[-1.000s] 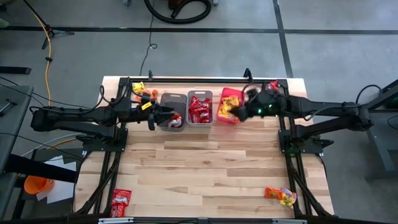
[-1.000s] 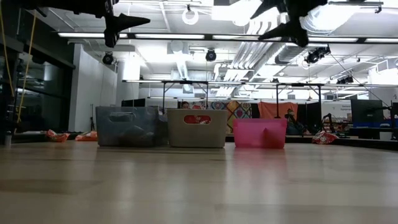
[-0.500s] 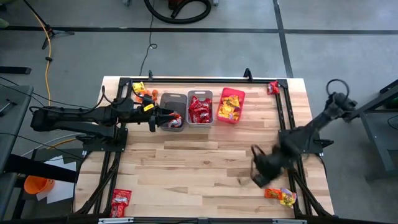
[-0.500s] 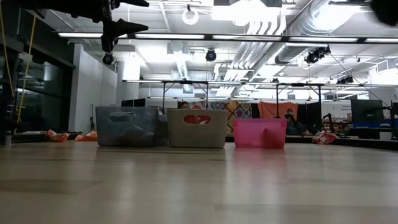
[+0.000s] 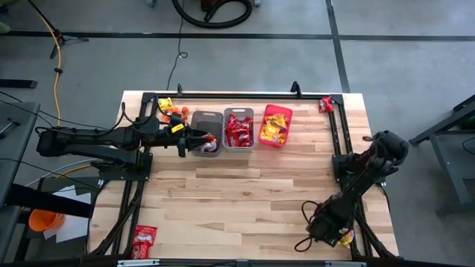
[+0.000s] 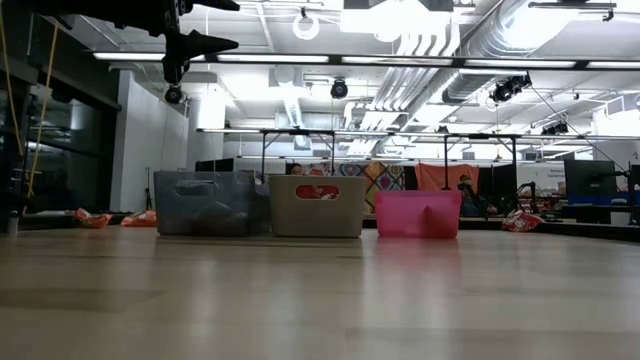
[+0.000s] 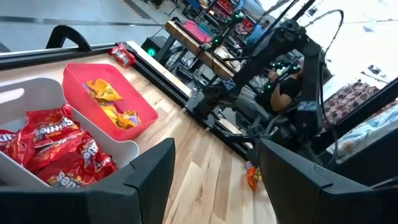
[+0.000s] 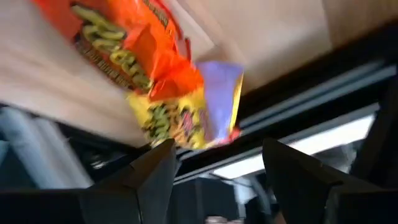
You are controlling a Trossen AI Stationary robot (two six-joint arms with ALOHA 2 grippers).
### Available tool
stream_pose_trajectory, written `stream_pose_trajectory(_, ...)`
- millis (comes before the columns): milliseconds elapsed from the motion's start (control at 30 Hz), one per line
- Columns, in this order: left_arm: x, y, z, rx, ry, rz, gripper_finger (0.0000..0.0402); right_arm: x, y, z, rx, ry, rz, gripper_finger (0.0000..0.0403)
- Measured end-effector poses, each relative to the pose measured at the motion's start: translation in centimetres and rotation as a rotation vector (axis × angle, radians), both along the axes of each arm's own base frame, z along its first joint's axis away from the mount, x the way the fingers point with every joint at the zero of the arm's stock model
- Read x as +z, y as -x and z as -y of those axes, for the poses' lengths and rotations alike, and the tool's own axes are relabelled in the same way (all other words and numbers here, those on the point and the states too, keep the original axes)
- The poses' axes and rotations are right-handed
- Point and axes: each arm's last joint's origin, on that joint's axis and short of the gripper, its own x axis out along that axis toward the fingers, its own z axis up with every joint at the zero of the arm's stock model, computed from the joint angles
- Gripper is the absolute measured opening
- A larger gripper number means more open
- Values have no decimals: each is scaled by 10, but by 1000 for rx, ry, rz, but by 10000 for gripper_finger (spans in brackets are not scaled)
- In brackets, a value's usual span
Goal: Sort candy
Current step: Put the bottom right yellow candy into the red bin
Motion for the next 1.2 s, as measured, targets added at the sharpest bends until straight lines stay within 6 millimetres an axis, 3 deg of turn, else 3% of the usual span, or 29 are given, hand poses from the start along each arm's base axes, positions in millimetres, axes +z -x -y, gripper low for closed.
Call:
stream_pose_trajectory(367, 0, 0, 0, 10, 22, 3, 213, -44, -5, -7, 178, -51, -57, 223)
stream_pose_trajectory(467, 0, 0, 0, 11, 22, 3, 213, -44, -5, -7, 200, -68, -53, 173)
stream_pose_trajectory(533, 0, 0, 0, 11, 22, 3, 213, -41, -4, -6, 209, -61, -40, 115)
stream_pose_trajectory(600, 0, 0, 0, 12, 21, 3, 213, -33, -3, -4, 218, -55, -17, 46)
stream_pose_trajectory(667, 0, 0, 0, 12, 22, 3, 213, -21, -1, -1, 222, -65, 9, 16)
stream_pose_trajectory(767, 0, 0, 0, 13, 21, 4, 213, 4, 1, 10, 202, -69, 22, 28)
stream_pose_trajectory(900, 0, 0, 0, 15, 21, 4, 213, 47, -2, 30, 198, -52, 158, 6)
stream_pose_trajectory(1067, 0, 0, -1, 30, 18, 3, 213, 94, -20, 56, 164, -30, 566, 6)
stream_pose_trajectory(1200, 0, 0, -1, 40, 17, 3, 213, 113, -45, 77, 147, 70, 919, 4)
